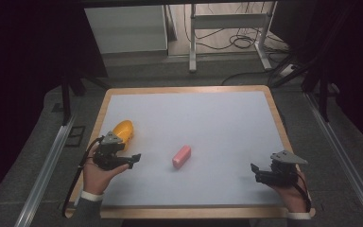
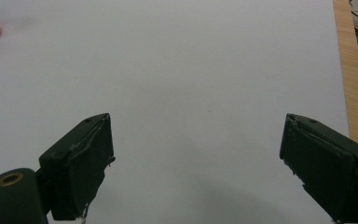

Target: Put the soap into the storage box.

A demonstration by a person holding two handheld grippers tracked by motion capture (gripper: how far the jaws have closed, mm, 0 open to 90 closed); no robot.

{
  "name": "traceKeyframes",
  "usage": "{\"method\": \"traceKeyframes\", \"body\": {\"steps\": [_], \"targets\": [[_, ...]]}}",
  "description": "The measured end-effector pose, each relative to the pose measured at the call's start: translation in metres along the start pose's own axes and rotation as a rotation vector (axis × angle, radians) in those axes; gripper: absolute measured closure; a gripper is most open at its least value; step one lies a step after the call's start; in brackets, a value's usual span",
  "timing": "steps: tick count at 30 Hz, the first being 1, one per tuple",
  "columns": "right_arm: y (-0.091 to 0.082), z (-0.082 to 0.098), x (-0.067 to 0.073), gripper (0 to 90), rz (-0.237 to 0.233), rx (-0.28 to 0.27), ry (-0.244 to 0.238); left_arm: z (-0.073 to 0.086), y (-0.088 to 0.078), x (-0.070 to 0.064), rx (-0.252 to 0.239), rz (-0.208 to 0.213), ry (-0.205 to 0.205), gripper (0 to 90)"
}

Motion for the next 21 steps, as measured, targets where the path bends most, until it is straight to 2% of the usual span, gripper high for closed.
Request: {"method": "traceKeyframes", "body": {"steps": [7,13,17,21], "targets": [[-0.001,0.003,0.001,9.6,0.008,0.005,-0.005,-0.002,0.001,0.000,0.002,-0.001,-0.002,23.4],[-0.004,0.002,-0.001,9.6,0.009,-0.005,0.010,-0.007,0.002,-0.002,0.011,-0.009,-0.006,24.7],[-0.003,0.004,-0.002,9.6,0.015,0.001,0.013,-0.014,0.004,-0.008,0.010,-0.005,0.008,24.6],[-0.003,0.004,-0.002,9.6,0.014,0.001,0.014,-0.020,0.006,-0.015,0.011,-0.022,0.019,26.4]]}}
Point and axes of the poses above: each handheld gripper's, and its own axes: y roughly forward along the jaws, z roughly out of its underside, x roughly to its left, the point moved 9 cm from there along y, roughly forward along the jaws, and after that the axes turned 9 degrees about x, right-handed, at the moved point
